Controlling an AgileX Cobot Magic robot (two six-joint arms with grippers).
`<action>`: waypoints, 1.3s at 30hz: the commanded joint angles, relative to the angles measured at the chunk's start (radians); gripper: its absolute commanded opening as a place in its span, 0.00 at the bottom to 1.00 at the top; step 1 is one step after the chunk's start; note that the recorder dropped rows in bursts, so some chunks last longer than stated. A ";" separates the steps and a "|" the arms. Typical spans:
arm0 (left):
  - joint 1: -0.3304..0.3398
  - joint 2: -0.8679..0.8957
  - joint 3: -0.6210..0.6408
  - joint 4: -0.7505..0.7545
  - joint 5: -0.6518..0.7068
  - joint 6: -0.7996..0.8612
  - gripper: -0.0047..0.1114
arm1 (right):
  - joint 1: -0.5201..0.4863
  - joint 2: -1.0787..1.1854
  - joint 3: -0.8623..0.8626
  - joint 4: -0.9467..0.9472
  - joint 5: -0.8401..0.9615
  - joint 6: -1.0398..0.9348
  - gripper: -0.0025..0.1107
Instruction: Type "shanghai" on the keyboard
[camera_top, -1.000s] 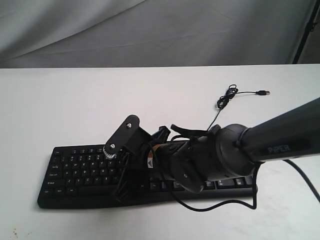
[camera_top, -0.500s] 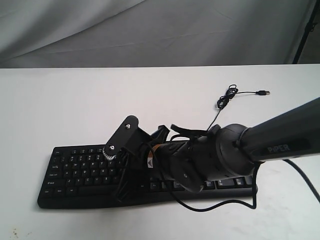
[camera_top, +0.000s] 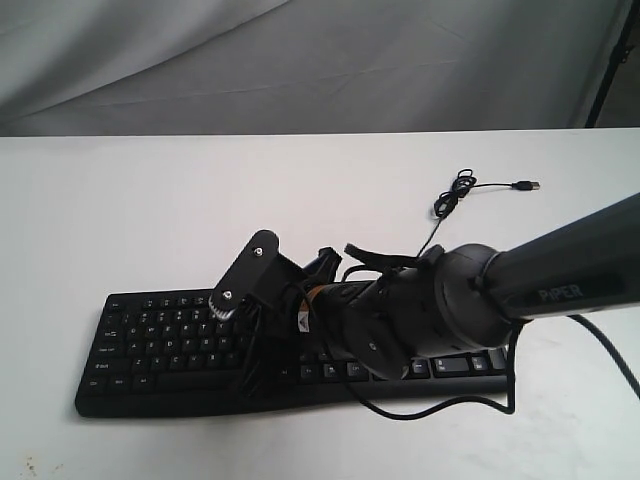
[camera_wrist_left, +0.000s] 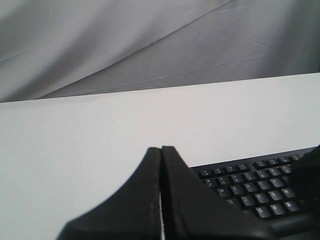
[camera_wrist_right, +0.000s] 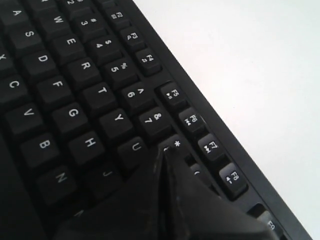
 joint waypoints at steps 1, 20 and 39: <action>-0.004 -0.003 0.004 0.001 -0.003 -0.003 0.04 | -0.010 -0.020 0.005 0.005 0.042 -0.007 0.02; -0.004 -0.003 0.004 0.001 -0.003 -0.003 0.04 | 0.018 -0.550 0.316 -0.022 0.101 0.095 0.02; -0.004 -0.003 0.004 0.001 -0.003 -0.003 0.04 | 0.016 -1.071 0.901 0.057 -0.210 0.167 0.02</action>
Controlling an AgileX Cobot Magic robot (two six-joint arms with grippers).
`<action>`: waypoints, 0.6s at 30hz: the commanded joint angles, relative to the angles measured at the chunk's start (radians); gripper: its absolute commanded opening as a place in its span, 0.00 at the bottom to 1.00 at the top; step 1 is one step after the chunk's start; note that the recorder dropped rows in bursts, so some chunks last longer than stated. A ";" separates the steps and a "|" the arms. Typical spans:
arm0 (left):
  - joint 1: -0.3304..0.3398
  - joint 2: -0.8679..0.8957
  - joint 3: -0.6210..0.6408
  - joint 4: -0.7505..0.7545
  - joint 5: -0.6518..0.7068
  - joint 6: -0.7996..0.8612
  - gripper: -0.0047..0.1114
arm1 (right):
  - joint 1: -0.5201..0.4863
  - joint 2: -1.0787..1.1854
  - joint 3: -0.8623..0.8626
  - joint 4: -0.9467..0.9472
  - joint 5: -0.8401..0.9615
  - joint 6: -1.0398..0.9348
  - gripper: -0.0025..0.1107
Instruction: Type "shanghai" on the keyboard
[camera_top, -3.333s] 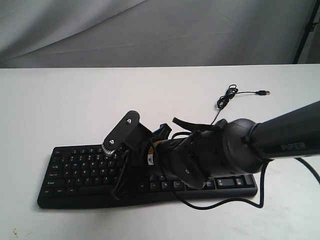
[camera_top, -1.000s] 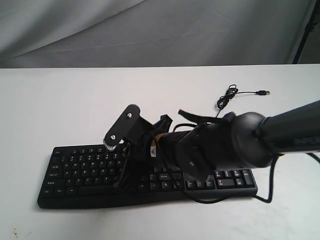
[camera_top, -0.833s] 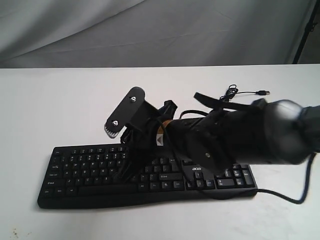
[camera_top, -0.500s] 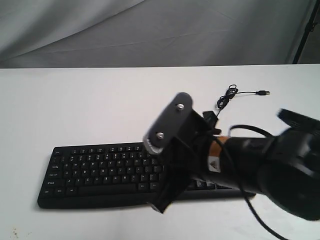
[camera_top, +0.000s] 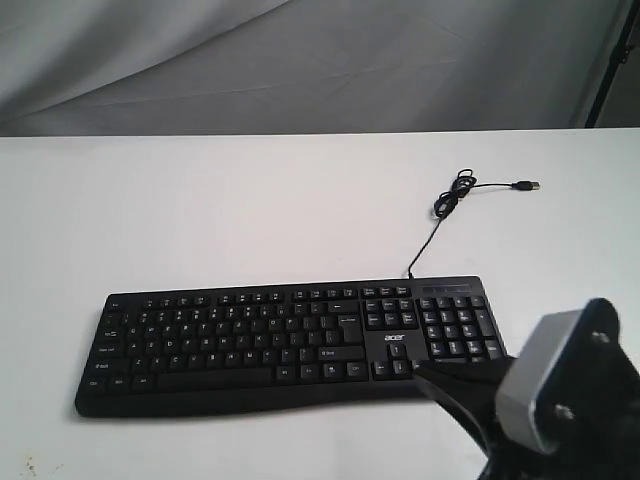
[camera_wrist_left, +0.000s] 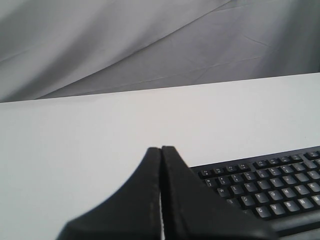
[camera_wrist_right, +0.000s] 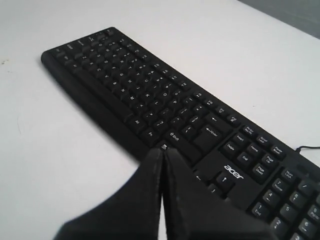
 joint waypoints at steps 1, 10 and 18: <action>-0.004 -0.003 0.004 0.001 -0.003 -0.003 0.04 | -0.001 -0.121 0.078 0.009 -0.040 0.000 0.02; -0.004 -0.003 0.004 0.001 -0.003 -0.003 0.04 | -0.005 -0.424 0.086 0.009 0.097 0.000 0.02; -0.004 -0.003 0.004 0.001 -0.003 -0.003 0.04 | -0.190 -0.689 0.116 0.009 0.281 0.000 0.02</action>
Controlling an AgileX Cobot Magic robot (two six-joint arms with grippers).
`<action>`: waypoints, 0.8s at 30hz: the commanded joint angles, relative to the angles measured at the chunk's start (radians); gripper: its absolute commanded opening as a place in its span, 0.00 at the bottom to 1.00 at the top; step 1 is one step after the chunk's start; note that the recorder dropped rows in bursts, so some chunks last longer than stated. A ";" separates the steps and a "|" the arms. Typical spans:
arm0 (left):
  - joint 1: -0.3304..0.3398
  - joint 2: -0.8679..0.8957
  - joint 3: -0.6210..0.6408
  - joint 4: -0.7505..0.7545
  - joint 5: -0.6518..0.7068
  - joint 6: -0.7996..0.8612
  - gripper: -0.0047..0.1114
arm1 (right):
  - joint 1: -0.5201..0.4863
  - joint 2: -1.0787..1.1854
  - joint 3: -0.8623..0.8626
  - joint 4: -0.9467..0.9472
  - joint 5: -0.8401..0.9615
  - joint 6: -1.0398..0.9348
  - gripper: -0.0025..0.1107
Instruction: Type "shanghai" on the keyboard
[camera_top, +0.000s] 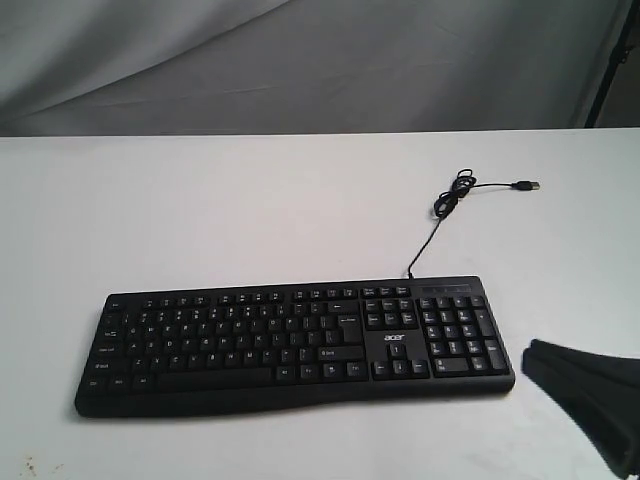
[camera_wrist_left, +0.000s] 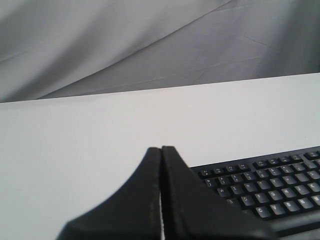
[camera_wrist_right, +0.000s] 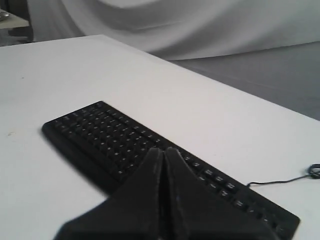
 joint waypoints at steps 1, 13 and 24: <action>-0.004 -0.003 0.004 0.001 -0.003 -0.003 0.04 | -0.130 -0.149 0.043 0.001 0.045 0.000 0.02; -0.004 -0.003 0.004 0.001 -0.003 -0.003 0.04 | -0.331 -0.502 0.088 -0.020 0.240 -0.006 0.02; -0.004 -0.003 0.004 0.001 -0.003 -0.003 0.04 | -0.331 -0.502 0.088 -0.018 0.363 -0.006 0.02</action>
